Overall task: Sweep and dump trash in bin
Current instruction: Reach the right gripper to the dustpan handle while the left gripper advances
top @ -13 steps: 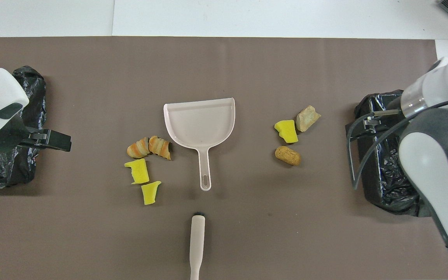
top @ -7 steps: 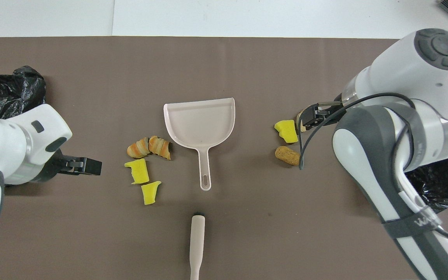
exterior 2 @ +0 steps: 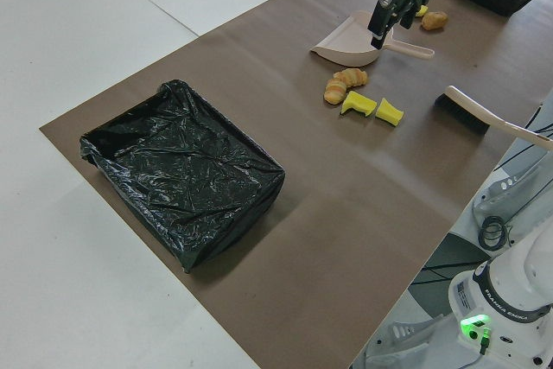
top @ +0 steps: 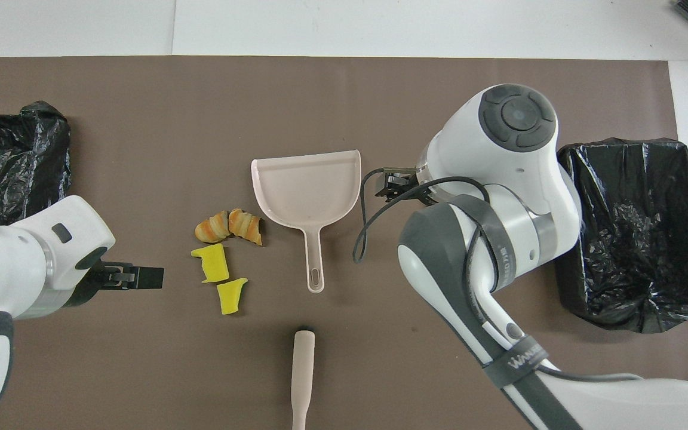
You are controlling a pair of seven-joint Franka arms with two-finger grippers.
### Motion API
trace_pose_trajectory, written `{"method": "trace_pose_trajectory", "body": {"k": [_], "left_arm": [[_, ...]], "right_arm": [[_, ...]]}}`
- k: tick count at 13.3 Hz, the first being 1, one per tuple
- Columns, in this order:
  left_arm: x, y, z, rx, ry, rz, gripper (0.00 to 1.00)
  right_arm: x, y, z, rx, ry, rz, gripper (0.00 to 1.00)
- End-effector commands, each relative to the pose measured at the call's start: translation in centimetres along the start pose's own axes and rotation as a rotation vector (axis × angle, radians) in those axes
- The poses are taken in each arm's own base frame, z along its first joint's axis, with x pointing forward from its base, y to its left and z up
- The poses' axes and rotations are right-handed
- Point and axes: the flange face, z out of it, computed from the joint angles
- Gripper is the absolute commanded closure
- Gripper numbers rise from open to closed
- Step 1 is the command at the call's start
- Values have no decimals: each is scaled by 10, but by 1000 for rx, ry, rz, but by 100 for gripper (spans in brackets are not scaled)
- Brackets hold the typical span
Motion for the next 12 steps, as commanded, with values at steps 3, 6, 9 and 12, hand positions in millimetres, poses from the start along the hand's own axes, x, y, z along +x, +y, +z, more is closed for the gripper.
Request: {"method": "trace_pose_trajectory", "body": {"k": [3,6,9,12], "left_arm": [[-16,9,6,-3,-49,-16,0],[-47,42,13,4,-64,-35,0],[-80,76,24,-3,-89,-11,0],[-123,106,54,-1,-110,14,0]], "right_arm": [[-12,-46,43,30,-4,67,0],[-13,-52,48,19,7,50,0],[-13,-52,48,15,9,25,0],[-10,-47,46,11,15,2,0]]}}
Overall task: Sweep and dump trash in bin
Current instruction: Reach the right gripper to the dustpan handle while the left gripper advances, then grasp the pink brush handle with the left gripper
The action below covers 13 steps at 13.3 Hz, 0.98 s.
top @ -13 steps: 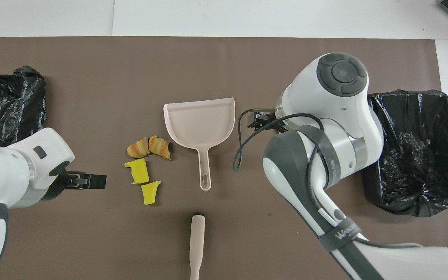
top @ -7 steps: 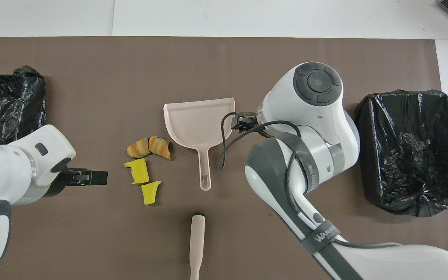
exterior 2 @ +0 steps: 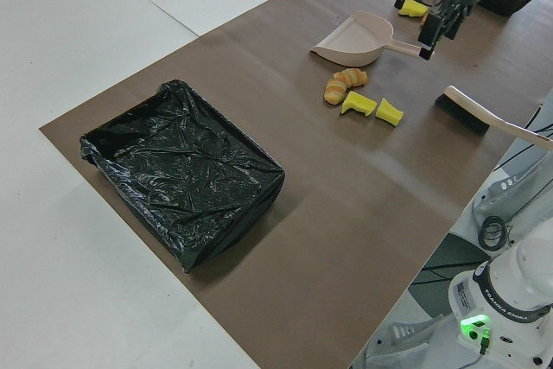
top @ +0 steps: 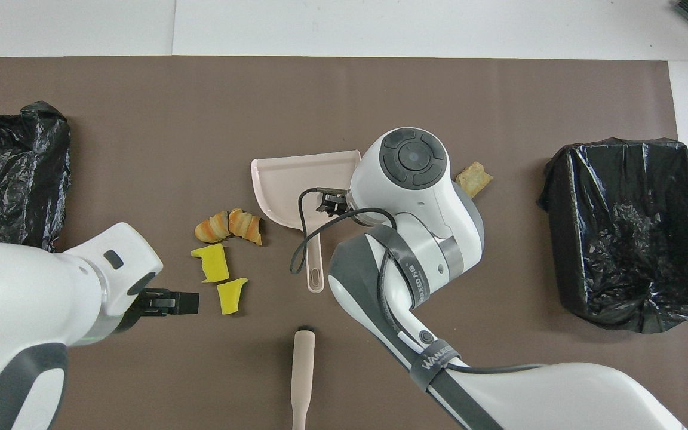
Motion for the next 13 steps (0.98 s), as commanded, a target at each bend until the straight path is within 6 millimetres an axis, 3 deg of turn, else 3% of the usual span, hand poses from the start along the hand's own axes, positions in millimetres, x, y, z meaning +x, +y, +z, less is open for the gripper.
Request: {"method": "trace_pose_trajectory", "body": {"k": [1,6,13], "left_arm": [[-44,18,32,-11,-4,15,0],[-99,95,114,7,5,66,0],[-133,142,175,61,-29,104,0]], "right_arm": [[6,3,-3,0,10,-40,0],[5,5,1,-8,7,-55,0],[5,7,4,-9,4,-54,0]]}}
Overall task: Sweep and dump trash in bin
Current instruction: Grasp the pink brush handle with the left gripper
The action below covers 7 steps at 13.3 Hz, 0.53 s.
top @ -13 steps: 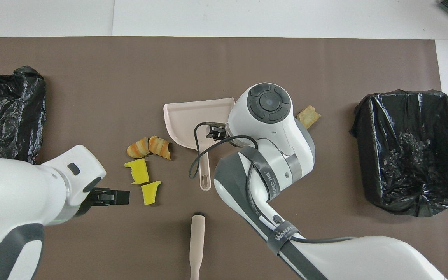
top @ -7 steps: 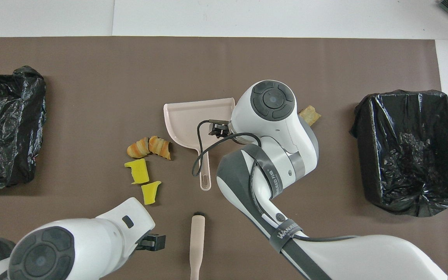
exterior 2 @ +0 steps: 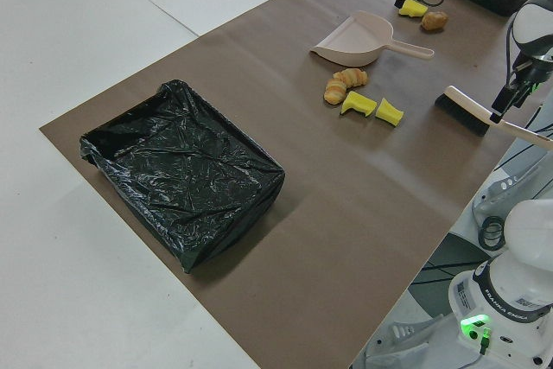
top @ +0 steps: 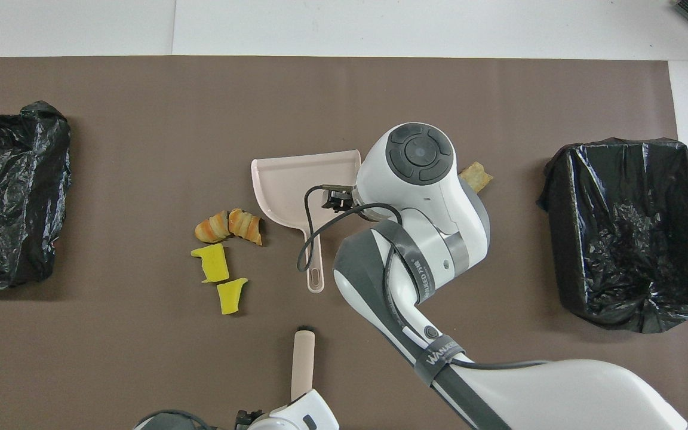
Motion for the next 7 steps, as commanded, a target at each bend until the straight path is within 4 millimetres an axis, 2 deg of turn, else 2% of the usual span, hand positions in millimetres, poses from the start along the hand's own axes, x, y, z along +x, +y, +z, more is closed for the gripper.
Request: {"method": "trace_pose_trajectory", "body": {"k": [1,2,4,7], "left_arm": [[-12,19,21,-2,1,-2,0],[-14,19,24,3,-5,-6,0],[-33,30,32,18,-13,5,0],[-36,29,34,26,-25,-5,0]], "right_arm": [[2,3,3,-6,2,-25,0],[2,4,4,-7,1,-24,0],[2,5,4,-8,-1,-25,0],[5,10,4,-9,-4,-35,0]]}}
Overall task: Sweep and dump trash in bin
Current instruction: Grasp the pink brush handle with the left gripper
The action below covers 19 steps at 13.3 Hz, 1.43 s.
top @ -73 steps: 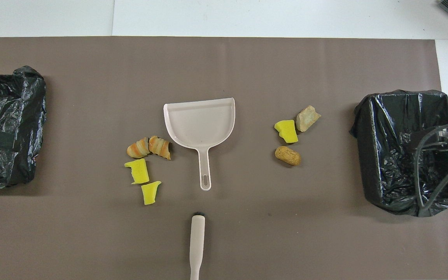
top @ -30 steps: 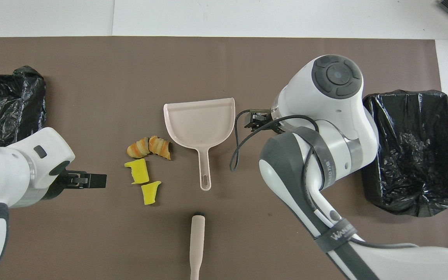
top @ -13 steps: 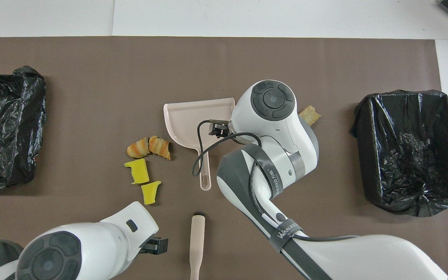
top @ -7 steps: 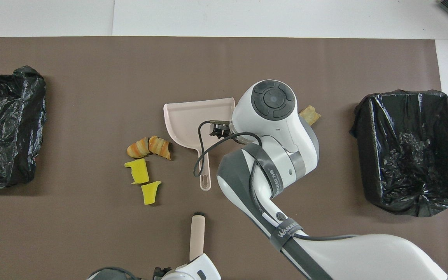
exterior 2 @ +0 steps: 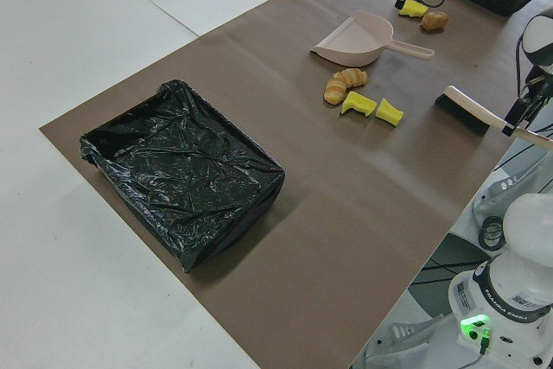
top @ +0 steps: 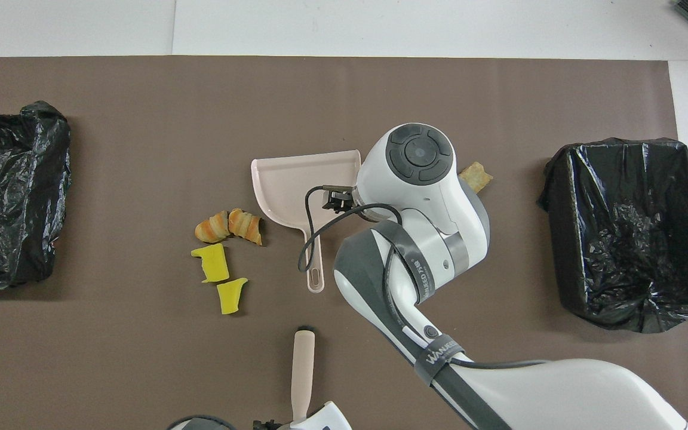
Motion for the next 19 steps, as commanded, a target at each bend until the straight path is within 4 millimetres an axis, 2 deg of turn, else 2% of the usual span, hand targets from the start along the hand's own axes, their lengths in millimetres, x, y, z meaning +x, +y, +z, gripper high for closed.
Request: {"method": "trace_pose_trajectory", "body": {"k": [1,4,8,9,11,13,16,18,19], "left_arm": [[-7,-4,6,-11,-6,-33,0],[-9,-5,9,-4,-13,-45,0],[-10,-7,9,19,-35,-73,73],[-9,-9,9,28,-43,-77,100],[-3,-14,6,30,-53,-103,100],[17,-30,2,12,-66,-181,100],[43,-47,-39,-10,-125,-283,100],[53,-53,-64,-7,-148,-293,100],[61,-67,-77,-13,-158,-321,100]], "right_arm": [[5,8,2,-5,0,-32,0],[5,8,2,-5,0,-34,0],[5,10,2,-9,-5,-34,0],[5,9,1,-8,-6,-33,0],[-1,9,4,-2,-21,-11,0],[-6,9,6,-3,-18,-19,0],[-7,3,6,14,-1,-22,0],[-11,-2,8,36,-6,-15,0],[-15,-7,7,38,-7,-25,0]]}}
